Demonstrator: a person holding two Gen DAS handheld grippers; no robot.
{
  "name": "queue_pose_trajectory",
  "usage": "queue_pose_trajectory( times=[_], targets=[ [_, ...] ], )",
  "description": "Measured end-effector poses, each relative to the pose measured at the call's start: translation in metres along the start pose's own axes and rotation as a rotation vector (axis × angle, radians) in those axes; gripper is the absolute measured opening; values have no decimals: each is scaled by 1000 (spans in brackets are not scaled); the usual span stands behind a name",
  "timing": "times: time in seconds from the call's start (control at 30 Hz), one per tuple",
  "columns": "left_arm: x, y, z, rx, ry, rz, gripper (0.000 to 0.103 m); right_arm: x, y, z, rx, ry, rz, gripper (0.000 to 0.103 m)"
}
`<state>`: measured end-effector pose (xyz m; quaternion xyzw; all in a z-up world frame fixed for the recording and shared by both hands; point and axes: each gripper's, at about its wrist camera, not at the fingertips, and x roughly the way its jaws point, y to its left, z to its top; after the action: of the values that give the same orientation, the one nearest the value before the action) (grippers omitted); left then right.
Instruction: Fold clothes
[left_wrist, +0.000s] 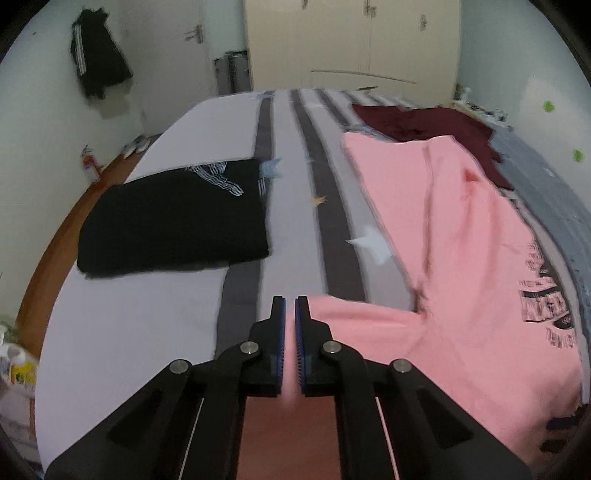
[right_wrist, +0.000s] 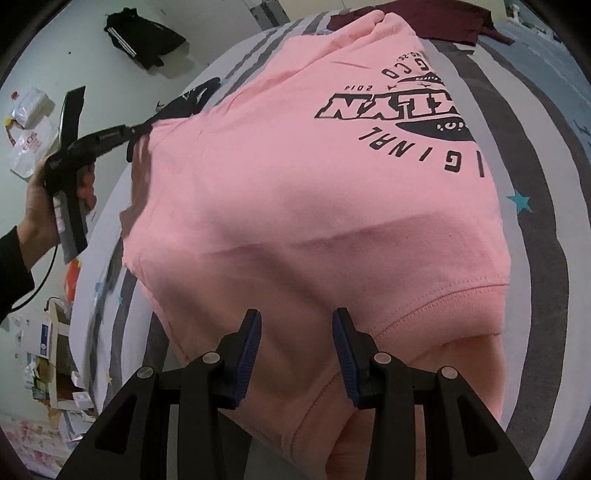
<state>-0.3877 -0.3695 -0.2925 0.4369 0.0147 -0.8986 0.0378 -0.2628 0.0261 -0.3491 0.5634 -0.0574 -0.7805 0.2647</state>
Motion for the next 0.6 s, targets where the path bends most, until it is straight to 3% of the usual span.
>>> queue_pose_trajectory(
  times=[0.1, 0.23, 0.37, 0.6],
  targets=[
    [7, 19, -17, -54, 58, 39, 4, -1, -1, 2, -2, 9, 4, 37],
    [-22, 29, -48, -111, 63, 9, 8, 3, 1, 8, -5, 17, 6, 37],
    [-56, 32, -88, -197, 98, -29, 25, 4, 3, 13, -8, 18, 3, 37],
    [-54, 14, -132, -286, 201, -128, 27, -1, 16, 10, -56, 11, 24, 37]
  ],
)
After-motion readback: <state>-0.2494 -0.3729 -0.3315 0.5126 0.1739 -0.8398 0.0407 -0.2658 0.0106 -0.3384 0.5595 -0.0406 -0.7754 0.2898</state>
